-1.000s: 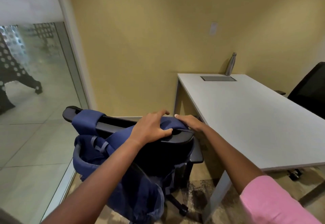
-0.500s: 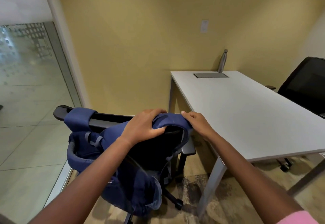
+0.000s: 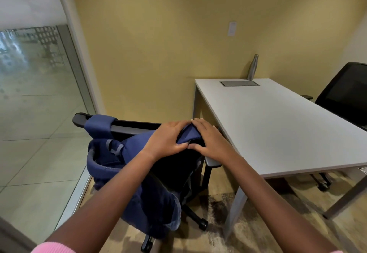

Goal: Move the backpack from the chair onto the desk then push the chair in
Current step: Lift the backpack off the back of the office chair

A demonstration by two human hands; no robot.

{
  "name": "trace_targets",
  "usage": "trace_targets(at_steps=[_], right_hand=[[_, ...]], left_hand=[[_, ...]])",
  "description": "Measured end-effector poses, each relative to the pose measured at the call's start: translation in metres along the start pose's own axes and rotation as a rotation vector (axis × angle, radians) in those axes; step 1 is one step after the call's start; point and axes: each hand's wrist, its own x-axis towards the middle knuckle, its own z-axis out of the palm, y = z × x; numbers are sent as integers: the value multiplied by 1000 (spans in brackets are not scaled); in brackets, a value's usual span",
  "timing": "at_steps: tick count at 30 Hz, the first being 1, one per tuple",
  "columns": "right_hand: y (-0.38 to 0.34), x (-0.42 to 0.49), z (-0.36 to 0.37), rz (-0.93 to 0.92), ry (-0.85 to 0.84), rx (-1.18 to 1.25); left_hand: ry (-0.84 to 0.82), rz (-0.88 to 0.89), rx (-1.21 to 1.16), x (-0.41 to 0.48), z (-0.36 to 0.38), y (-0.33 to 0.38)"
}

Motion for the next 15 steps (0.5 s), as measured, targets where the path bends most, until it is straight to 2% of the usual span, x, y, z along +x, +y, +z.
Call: trace_targets(at_steps=[3,5,15], right_hand=[[-13,10,-1,-21,62,-113],[-17,11,-2,-4,116,-95],[-41,-8,14,200,253,-80]], left_hand=[[19,-10,149,-12,3,-2],[18,15,230,-25,3,-7],[-45,22,355,-103,-25,-64]])
